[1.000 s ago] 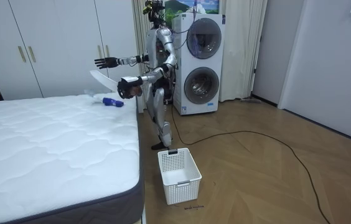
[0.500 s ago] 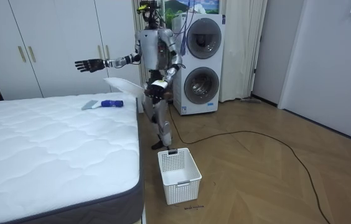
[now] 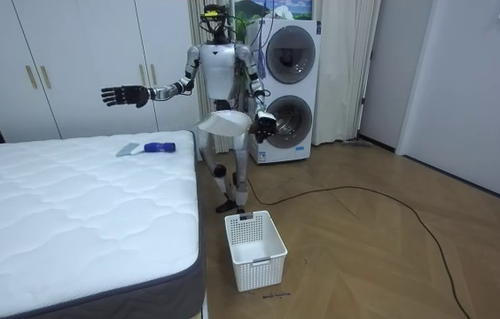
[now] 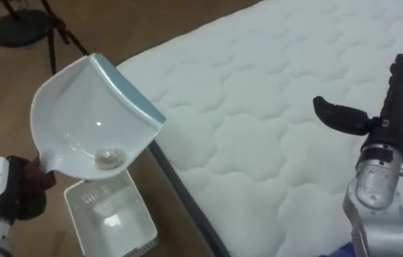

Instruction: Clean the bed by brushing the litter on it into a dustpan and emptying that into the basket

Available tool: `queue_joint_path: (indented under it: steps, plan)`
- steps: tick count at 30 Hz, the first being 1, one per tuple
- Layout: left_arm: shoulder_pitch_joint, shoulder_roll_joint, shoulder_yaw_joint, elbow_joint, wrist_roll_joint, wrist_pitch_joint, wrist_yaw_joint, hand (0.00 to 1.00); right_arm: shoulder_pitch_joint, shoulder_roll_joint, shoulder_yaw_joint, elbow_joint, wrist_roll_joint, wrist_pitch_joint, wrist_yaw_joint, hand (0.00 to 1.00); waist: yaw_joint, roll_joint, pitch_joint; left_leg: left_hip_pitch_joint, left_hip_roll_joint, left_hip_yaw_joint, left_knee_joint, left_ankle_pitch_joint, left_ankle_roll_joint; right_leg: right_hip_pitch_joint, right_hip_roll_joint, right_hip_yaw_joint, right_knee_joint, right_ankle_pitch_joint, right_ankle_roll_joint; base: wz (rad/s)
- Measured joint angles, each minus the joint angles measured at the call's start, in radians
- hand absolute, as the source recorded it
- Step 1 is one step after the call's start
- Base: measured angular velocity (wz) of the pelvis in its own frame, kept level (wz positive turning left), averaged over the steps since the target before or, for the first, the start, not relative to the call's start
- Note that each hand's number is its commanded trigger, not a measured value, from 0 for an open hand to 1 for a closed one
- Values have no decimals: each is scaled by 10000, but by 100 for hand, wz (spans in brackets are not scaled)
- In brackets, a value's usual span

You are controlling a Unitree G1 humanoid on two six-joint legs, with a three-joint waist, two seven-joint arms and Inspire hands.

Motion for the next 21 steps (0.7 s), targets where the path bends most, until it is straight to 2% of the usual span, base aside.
queue_joint_path:
  steps: [1, 2, 3, 5, 7, 8, 9, 10, 11, 12, 13, 15, 16, 17, 18, 19, 20, 21]
  plan:
    - [-43, 10, 0, 0, 3, -2, -45, 100, 11, 25, 1, -37, 1, -6, -16, 0, -21, -69, 5, 27, -76, -25, -132, 41, 97, 17, -36, -48, 21, -4, 41, 58]
    - [-91, 3, -19, -2, 1, -9, -83, 100, 15, 24, -2, -50, 1, -5, 10, 0, 3, -209, -34, 55, -332, -204, -427, 188, 193, 9, -126, -21, 74, 31, 110, 61]
    - [-116, -16, -28, -2, -12, -16, -83, 100, 18, 23, -21, -103, 8, -9, 25, 0, -24, -276, -69, 57, -527, -301, -610, 310, 337, -21, -152, 348, 51, 66, 143, 60]
    - [-142, -33, -19, -4, -20, -52, -78, 100, 17, 29, -15, -171, 9, -25, -27, 0, 135, -245, -78, 81, -749, -494, -791, 395, 467, -128, -223, 801, 223, 130, 234, 49]
    - [-150, -31, -10, -5, -19, -102, -63, 100, 70, 101, 41, -165, 6, -25, -77, 0, 294, -208, -86, 177, -1049, -837, -1134, 535, 567, -306, -388, 929, 752, 171, 289, 53]
    - [-159, -24, -16, -14, -20, -159, -61, 100, 141, 132, 105, -164, 6, -26, -180, 0, 297, -146, -97, 231, -1230, -1252, -1371, 683, 635, -585, -494, 1284, 1258, 230, 265, 87]
    - [-232, -20, -50, -19, -17, -221, -40, 100, 252, 156, 113, -168, -8, -38, -272, 0, 257, -74, -124, 238, -1394, -1807, -1659, 832, 768, -1037, -422, 2520, 1491, 130, 215, 92]
    - [-269, -23, -56, -23, -19, -233, 5, 100, 274, 170, 119, -168, -27, -37, -320, 0, 280, -55, -128, 247, -1450, -2020, -1849, 919, 759, -1332, -327, 3055, 1492, 78, 210, 99]
    - [-309, -18, -67, -43, -18, -244, 125, 100, 280, 200, 127, -173, -87, -37, -352, 0, 226, -6, -111, 266, -1597, -2571, -2150, 1158, 793, -1903, -261, 3665, 1486, 87, 215, 123]
    - [-316, 37, -69, -77, -27, -243, 143, 100, 284, 269, 128, -177, -304, -36, -352, 0, -11, -4, -114, 280, -1775, -3250, -2314, 1408, 790, -2344, -241, 4157, 1420, 137, 256, 143]
    - [-341, 58, -93, -74, -26, -241, 142, 100, 292, 285, 125, -177, -329, -36, -359, 0, -153, -16, -110, 319, -1899, -3619, -2360, 1497, 765, -2506, -249, 4474, 1322, 212, 256, 174]
    - [-401, 114, -342, -72, -144, -263, 141, 100, 333, 306, 142, -179, -273, -33, -351, 0, -326, -156, -83, 669, -2174, -4516, -2412, 1549, 720, -2876, -302, 5775, 878, 874, 355, 148]
    - [-413, 179, -424, -73, -236, -268, 135, 100, 335, 308, 177, -182, -291, -33, -329, 0, -339, -231, -43, 736, -2264, -4710, -2402, 1526, 696, -2891, -333, 5971, 697, 1070, 356, 121]
    - [-433, 292, -444, -103, -234, -298, 92, 100, 364, 309, 227, -180, -343, -38, -240, 0, -369, -393, -46, 724, -2455, -5094, -2248, 1397, 582, -2949, -347, 6276, 404, 1445, 459, 132]
    - [-480, 394, -421, -130, -206, -311, 82, 100, 443, 304, 217, -180, -365, -58, -130, 0, -437, -606, -117, 573, -2556, -5166, -1995, 1284, 486, -2892, -332, 6358, 331, 1876, 539, 138]
    - [-514, 390, -415, -134, -184, -308, 78, 100, 465, 288, 175, -178, -384, -61, -88, 0, -484, -631, -145, 515, -2493, -5114, -1863, 1226, 470, -2847, -313, 6325, 297, 1938, 473, 116]
    - [-530, 392, -418, -135, -184, -337, 71, 100, 474, 240, 142, -173, -353, -101, -43, 0, -337, -536, -94, 421, -2267, -4800, -1759, 1125, 411, -2729, -188, 6232, 118, 1926, 430, 62]
    - [-514, 398, -415, -134, -208, -336, 55, 100, 540, 177, 158, -173, -354, -184, 72, 0, -85, -417, -28, 344, -2123, -4708, -1644, 1042, 390, -2616, -42, 6207, -103, 2010, 403, 31]
